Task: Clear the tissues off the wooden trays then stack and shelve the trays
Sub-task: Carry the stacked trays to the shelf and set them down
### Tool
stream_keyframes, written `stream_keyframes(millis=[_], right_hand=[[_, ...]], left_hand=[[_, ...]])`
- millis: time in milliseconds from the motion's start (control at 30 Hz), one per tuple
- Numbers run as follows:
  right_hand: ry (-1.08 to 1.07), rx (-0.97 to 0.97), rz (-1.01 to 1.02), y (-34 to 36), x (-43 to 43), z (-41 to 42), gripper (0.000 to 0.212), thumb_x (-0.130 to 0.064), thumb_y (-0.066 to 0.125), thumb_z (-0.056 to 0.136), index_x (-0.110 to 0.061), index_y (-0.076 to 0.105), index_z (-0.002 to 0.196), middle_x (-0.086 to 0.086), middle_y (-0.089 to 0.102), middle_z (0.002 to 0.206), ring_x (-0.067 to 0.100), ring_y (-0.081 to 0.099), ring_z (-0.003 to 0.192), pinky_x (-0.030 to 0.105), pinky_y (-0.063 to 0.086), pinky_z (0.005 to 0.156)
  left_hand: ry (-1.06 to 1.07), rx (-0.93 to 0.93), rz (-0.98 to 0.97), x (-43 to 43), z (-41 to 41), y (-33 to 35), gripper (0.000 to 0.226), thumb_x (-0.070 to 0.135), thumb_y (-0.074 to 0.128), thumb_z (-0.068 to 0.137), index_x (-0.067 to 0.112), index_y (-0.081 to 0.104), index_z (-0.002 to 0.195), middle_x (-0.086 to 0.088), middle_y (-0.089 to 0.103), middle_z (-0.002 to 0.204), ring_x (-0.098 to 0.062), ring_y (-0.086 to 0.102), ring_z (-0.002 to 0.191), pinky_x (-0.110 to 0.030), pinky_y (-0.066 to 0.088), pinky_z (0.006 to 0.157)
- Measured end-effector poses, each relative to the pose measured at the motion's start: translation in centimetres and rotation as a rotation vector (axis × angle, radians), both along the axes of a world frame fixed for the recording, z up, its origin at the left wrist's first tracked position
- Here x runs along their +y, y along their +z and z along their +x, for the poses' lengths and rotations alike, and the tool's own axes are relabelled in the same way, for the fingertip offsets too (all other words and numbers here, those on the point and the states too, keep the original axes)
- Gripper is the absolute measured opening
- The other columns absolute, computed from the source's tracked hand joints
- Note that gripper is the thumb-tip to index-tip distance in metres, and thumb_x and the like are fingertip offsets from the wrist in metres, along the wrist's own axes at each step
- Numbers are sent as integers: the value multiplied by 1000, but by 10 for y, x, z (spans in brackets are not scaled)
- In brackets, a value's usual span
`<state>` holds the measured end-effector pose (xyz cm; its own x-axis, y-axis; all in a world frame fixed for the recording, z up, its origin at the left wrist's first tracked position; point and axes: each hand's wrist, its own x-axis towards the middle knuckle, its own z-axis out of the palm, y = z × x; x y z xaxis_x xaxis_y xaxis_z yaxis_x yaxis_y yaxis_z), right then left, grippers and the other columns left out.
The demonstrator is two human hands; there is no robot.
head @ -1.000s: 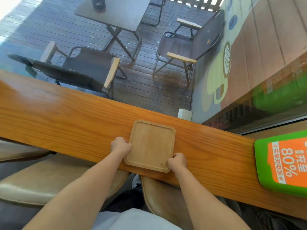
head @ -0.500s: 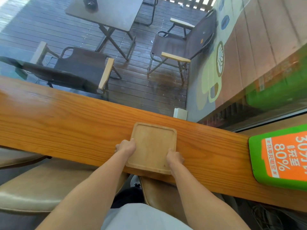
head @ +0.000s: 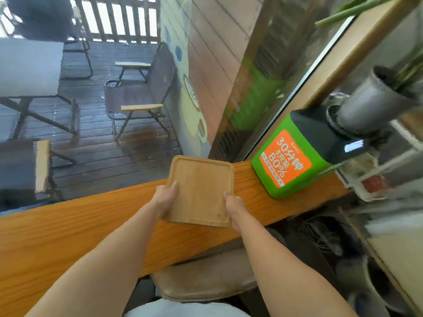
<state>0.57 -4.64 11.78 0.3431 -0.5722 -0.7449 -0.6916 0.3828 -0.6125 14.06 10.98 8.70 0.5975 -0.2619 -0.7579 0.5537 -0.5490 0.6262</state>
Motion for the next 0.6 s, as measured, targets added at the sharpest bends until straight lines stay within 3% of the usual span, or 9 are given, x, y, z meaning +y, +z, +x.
stream_keyframes(millis=[67,133,233,367,467,600], right_hand=[[-140,-82,-33,13,-26,-24,41,-28,47,98,0,60,124,13,67,112,32,63,103,44,52,93],[-234,-76,-73,24,-45,-52,42,-31,49,95,-2,64,121,18,67,120,36,63,110,49,51,98],[-347,-65,-82,32,-63,-101,54,-43,50,89,-6,61,126,19,64,123,38,61,110,53,50,98],[-412,-34,-92,30,-80,-162,76,-62,50,88,-9,45,142,12,56,133,33,56,117,47,47,102],[-407,8,-162,29,-93,-212,74,-67,45,89,-7,52,132,8,60,111,27,59,95,42,49,88],[-451,10,-179,34,-124,-295,73,-67,47,88,-6,55,128,12,62,119,32,59,105,45,49,94]], left_hand=[[-107,-25,-37,-43,-10,12,68,55,44,96,4,37,140,-10,54,122,-27,53,95,-40,43,75],[-191,-61,-59,-77,-28,24,66,52,45,97,2,40,139,-13,55,127,-29,54,100,-39,44,80],[-307,-70,-85,-115,-63,39,64,50,46,97,1,43,137,-12,56,119,-31,56,102,-41,45,87],[-410,-33,-108,-145,-109,51,59,49,52,95,4,50,132,-12,60,118,-31,59,104,-44,46,95],[-445,86,-136,-169,-146,65,62,59,63,84,10,56,122,-12,64,113,-32,63,102,-48,48,98],[-521,143,-154,-209,-223,79,78,67,68,74,7,59,124,-14,66,119,-34,65,105,-49,51,97]])
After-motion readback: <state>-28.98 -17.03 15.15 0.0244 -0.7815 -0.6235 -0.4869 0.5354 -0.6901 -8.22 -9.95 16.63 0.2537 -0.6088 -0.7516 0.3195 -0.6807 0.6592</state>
